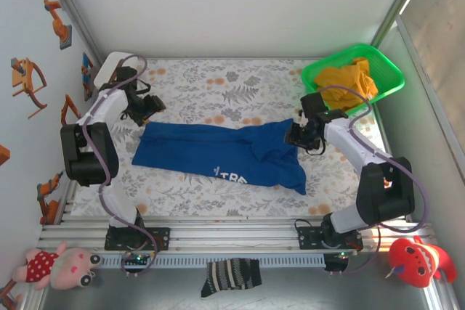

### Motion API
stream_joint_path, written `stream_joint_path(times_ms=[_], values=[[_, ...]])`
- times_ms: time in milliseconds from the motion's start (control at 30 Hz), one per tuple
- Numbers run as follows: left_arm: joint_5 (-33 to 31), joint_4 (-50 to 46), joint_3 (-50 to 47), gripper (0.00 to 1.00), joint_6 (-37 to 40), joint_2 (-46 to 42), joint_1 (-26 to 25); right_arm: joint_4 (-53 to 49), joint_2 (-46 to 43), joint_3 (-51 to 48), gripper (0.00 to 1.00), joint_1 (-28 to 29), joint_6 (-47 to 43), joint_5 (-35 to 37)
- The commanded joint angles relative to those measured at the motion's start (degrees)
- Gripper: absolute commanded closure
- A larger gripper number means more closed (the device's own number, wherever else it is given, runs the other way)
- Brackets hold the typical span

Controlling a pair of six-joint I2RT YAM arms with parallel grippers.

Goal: Fold the inside-out t-shirt

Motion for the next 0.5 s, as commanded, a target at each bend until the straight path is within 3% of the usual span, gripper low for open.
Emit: stream_joint_path(times_ms=[0, 267, 333, 400, 467], values=[[0.35, -0.82, 0.07, 0.36, 1.04, 2.27, -0.41, 4.0, 2.14, -1.36, 0.61, -0.1, -1.34, -3.59], [-1.78, 0.41, -3.09, 0.37, 2.27, 5.65, -0.68, 7.45, 9.24, 1.39, 0.65, -0.12, -0.5, -3.09], [-2.4, 0.7, -3.8, 0.36, 2.28, 6.23, -0.68, 7.46, 10.3, 2.32, 0.76, -0.18, -0.71, -3.29], [-2.71, 0.88, -4.24, 0.37, 2.32, 6.66, -0.68, 7.42, 10.42, 2.78, 0.98, -0.18, -0.89, -3.76], [-3.02, 1.08, -4.42, 0.37, 2.34, 6.9, -0.65, 6.67, 9.06, 2.96, 1.0, -0.26, -1.24, -3.87]])
